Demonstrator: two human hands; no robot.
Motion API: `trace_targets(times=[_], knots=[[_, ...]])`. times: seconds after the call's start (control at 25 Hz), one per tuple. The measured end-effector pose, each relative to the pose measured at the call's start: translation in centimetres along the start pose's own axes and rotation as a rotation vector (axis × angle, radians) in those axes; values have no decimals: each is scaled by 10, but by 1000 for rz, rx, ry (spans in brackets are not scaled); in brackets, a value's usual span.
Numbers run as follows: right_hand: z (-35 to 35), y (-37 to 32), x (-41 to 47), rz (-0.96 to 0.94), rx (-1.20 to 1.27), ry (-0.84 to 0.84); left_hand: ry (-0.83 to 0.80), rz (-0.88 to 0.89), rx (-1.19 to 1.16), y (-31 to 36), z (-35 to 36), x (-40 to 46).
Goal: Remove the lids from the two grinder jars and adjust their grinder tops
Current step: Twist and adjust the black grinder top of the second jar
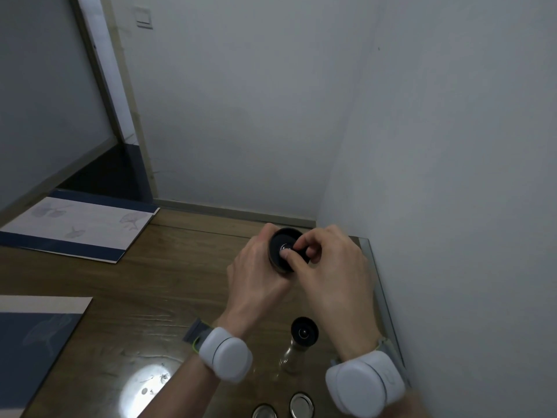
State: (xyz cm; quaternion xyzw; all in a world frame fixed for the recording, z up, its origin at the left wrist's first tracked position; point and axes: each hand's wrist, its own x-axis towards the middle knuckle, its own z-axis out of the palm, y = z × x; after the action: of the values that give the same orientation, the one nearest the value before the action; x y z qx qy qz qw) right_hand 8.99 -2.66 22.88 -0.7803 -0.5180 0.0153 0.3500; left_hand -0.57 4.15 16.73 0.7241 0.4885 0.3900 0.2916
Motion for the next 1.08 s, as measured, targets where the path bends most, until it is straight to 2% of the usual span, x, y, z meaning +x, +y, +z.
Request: trace_targets(times=[0.36, 0.6, 0.88, 1.08], knots=[[15, -4, -14, 67, 30, 80, 84, 17, -19, -3, 3, -5], [26, -4, -20, 25, 48, 119, 101, -19, -30, -5, 2, -8], [9, 19, -12, -102, 146, -24, 26, -60, -36, -10, -3, -7], [6, 22, -4, -188, 32, -90, -41, -71, 8, -13, -3, -9]])
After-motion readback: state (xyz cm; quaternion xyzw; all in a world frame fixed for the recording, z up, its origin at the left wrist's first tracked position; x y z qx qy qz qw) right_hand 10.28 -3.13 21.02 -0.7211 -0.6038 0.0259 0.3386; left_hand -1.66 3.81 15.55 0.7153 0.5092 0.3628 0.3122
